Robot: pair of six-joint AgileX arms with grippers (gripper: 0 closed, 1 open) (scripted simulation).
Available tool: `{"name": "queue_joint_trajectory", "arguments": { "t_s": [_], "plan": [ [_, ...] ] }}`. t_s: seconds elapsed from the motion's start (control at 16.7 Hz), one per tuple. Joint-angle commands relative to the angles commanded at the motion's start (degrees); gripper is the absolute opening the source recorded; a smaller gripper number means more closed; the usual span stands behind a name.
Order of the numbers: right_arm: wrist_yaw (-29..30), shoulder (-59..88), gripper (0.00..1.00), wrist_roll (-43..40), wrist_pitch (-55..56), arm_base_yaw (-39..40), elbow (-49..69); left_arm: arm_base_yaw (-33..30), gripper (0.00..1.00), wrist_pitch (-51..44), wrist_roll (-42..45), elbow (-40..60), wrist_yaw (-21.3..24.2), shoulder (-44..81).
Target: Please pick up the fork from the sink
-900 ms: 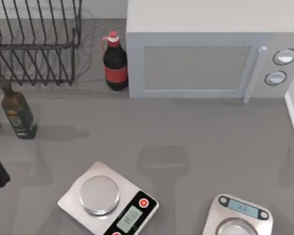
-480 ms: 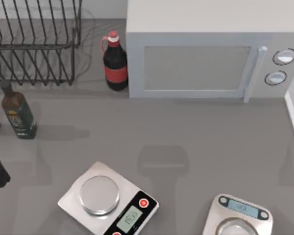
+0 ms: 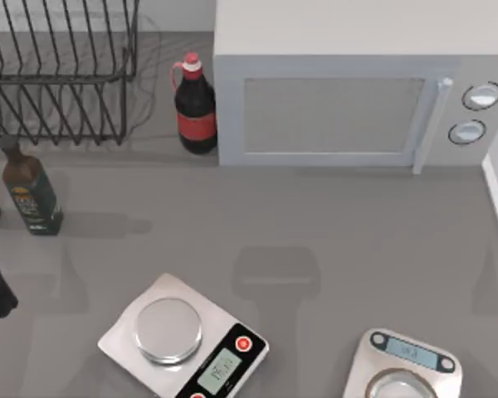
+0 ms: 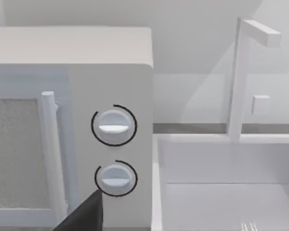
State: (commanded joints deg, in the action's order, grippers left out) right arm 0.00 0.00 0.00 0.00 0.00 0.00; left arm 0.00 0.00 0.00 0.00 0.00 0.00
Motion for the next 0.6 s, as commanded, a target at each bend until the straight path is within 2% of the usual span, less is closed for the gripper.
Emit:
{"name": "queue_joint_trajectory", "arguments": {
  "t_s": [0.6],
  "plan": [
    [0.01,0.53,1.00,-0.04,-0.28,-0.07,0.42,0.00,1.00,0.00,0.00,0.00,0.00,0.00]
  ]
}}
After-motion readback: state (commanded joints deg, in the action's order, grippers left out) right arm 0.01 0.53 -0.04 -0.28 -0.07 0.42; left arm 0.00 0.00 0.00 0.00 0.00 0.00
